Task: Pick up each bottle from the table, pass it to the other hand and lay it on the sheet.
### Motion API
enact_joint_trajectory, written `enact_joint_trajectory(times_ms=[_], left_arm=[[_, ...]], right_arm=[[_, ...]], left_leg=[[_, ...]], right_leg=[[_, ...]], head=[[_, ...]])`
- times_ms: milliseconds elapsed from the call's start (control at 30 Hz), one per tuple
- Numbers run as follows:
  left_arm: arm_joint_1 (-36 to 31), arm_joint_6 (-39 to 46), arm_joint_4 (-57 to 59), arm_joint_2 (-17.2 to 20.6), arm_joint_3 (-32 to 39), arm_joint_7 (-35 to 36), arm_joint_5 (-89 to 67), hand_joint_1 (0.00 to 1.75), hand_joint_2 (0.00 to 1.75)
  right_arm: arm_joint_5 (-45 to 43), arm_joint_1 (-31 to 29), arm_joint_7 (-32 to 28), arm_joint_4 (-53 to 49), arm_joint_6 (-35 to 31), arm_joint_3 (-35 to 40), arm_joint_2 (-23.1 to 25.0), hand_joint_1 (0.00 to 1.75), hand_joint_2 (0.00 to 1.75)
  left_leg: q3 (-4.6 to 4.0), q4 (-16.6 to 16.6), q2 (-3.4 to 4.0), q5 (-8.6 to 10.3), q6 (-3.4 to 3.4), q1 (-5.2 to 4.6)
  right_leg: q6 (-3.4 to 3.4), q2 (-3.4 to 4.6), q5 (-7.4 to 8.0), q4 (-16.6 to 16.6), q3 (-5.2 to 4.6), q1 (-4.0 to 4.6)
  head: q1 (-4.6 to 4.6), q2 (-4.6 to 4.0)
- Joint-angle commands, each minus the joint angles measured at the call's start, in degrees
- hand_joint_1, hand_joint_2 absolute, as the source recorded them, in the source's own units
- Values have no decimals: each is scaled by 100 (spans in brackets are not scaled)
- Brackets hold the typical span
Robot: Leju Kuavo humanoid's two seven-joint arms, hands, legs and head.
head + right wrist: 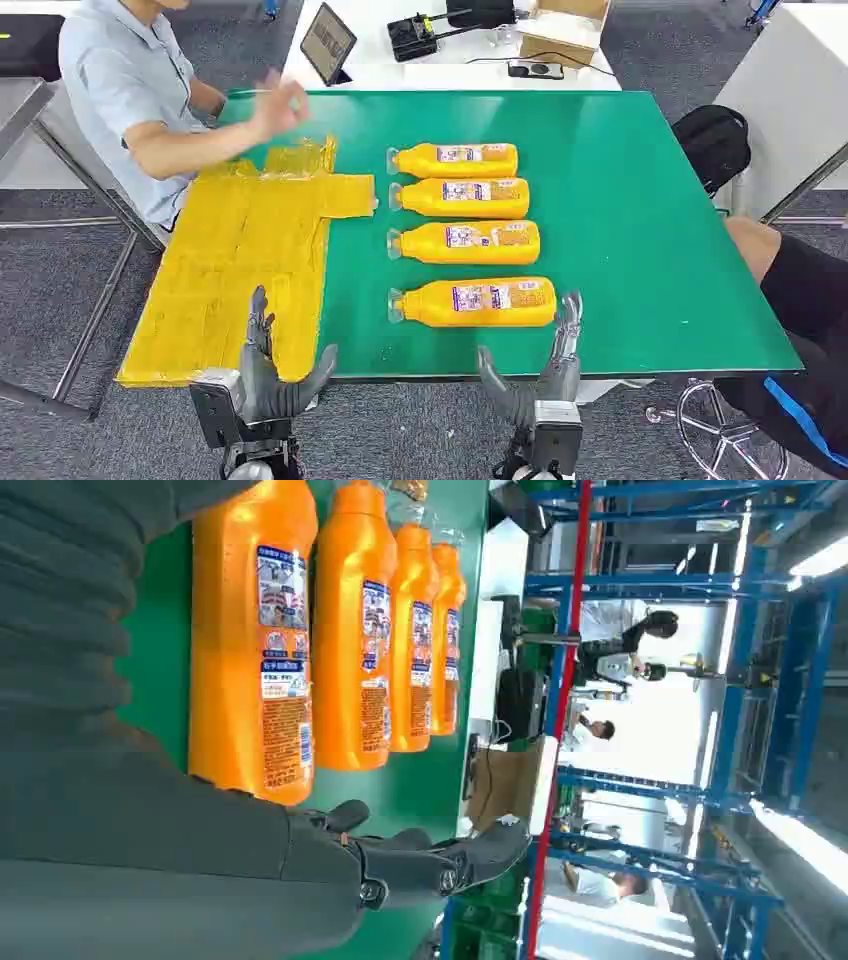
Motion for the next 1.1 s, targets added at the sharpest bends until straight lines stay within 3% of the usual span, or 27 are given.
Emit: enact_joint_trajectory(times_ms=[33, 133, 267, 433, 467, 567, 867, 1100], left_arm=[[-74, -35, 160, 14, 109, -125, 130, 0, 175], [-21, -109, 125, 12, 197, -173, 140, 0, 175], [75, -180, 72, 22, 267, -201, 110, 0, 175], [107, -171, 59, 9, 328, -220, 98, 0, 175], [130, -198, 32, 22, 341, -204, 94, 0, 175], [201, -297, -34, 44, 349, -143, 31, 0, 175], [191, -457, -43, 37, 364, -53, -81, 0, 175], [122, -648, -148, -82, 471, 76, 333, 0, 175]], right_arm=[[138, -47, -190, 82, -236, -115, -222, 0, 175], [513, -184, -190, 285, -682, -195, -344, 0, 175], [1485, -318, -160, 834, -734, -657, -413, 0, 175], [2467, -353, 347, 891, -583, -988, -462, 0, 175], [3110, -389, 735, 960, -601, -948, -592, 0, 175], [3819, -450, 1275, 1057, -389, -915, -838, 0, 175], [4301, -595, 1727, 951, -226, -839, -1083, 0, 175], [4732, -1090, 2469, 882, 627, -675, -1543, 0, 175]], left_leg=[[23, -7, -3, -7, 8, -1], [25, -8, 3, -6, 9, -2], [27, -13, 4, -4, 7, 1], [30, -12, -1, -6, 9, 0], [21, -9, -1, -4, 7, 0], [21, -10, 3, -4, 7, 0], [19, -8, 3, -5, 7, -2], [20, -1, 13, -7, 12, -4]], right_leg=[[-14, -10, -7, -8, 25, 3], [-14, -4, -5, -9, 25, 2], [-11, -1, 0, -17, 30, 5], [-15, -8, -4, -15, 35, 5], [-11, -5, -2, -12, 26, 3], [-10, -1, -1, -13, 25, 3], [-11, -2, -2, -9, 22, 2], [-13, 6, 0, -4, 21, 1]], head=[[0, 0], [2, 0], [0, 0], [0, 0], [2, 0], [0, 0], [0, 0], [2, 0]])
